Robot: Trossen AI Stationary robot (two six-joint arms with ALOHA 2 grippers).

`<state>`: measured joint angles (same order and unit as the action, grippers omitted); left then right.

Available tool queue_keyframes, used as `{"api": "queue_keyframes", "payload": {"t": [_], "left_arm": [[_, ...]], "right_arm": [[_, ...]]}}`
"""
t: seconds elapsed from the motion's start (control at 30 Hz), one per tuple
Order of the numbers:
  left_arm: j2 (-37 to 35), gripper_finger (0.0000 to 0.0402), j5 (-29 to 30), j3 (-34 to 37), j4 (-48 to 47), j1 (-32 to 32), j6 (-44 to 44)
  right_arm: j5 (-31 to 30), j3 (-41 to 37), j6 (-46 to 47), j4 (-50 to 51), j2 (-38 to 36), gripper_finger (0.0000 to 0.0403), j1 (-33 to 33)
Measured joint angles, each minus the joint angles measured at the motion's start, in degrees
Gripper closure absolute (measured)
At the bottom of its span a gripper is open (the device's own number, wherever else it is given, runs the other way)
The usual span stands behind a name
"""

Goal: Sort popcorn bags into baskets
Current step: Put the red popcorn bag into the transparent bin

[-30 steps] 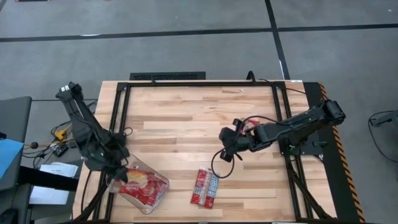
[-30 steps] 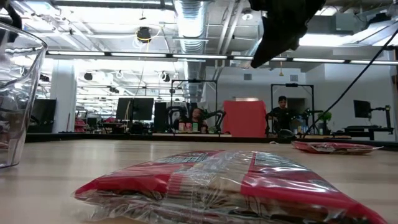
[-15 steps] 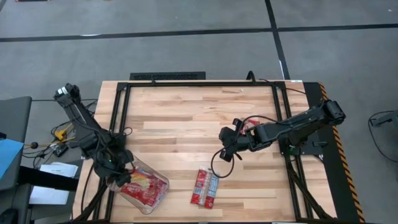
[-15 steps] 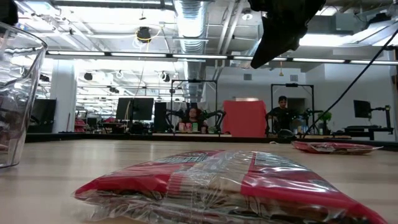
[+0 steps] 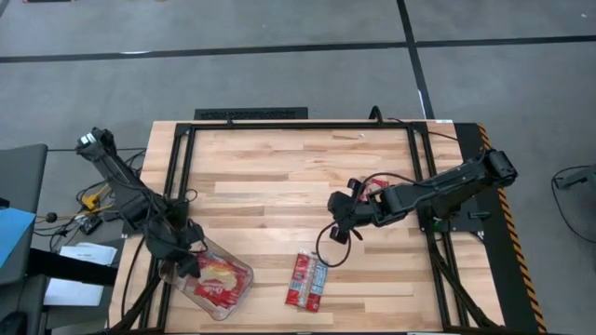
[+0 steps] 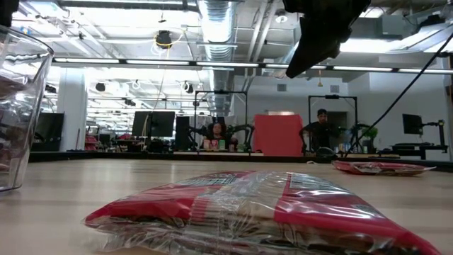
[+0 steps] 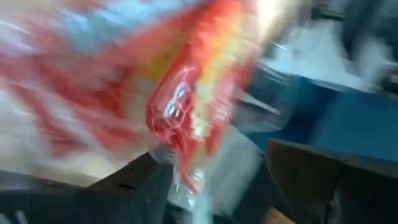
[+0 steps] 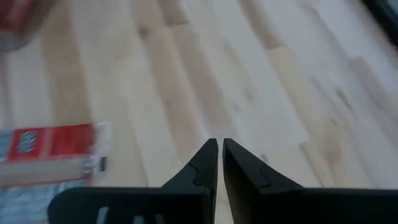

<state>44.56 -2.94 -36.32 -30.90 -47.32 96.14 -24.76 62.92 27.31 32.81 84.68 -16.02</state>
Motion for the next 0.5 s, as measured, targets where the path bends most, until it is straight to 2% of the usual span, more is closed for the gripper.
{"api": "queue_keyframes", "payload": {"t": [0.13,0.27,0.33,0.5], "left_arm": [[-3.64,0.0147,-5.12,0.0,10.45,3.5,0.77],[-7.4,0.0145,-2.58,0.0,19.09,7.59,2.92],[-8.6,0.0145,-1.72,-0.07,20.69,9.73,2.19],[-8.96,0.0145,-3.67,-0.01,17.77,12.17,2.46]], "right_arm": [[4.1,0.01,-3.81,-4.84,1.12,0.0351,-1.04],[6.95,0.04,-7.22,-10.18,4.92,0.0357,-2.19],[8.66,-0.04,-7.74,-11.31,7.94,0.0366,-2.46],[16.91,-0.07,-8.15,-20.35,14.49,0.039,-2.38]]}}
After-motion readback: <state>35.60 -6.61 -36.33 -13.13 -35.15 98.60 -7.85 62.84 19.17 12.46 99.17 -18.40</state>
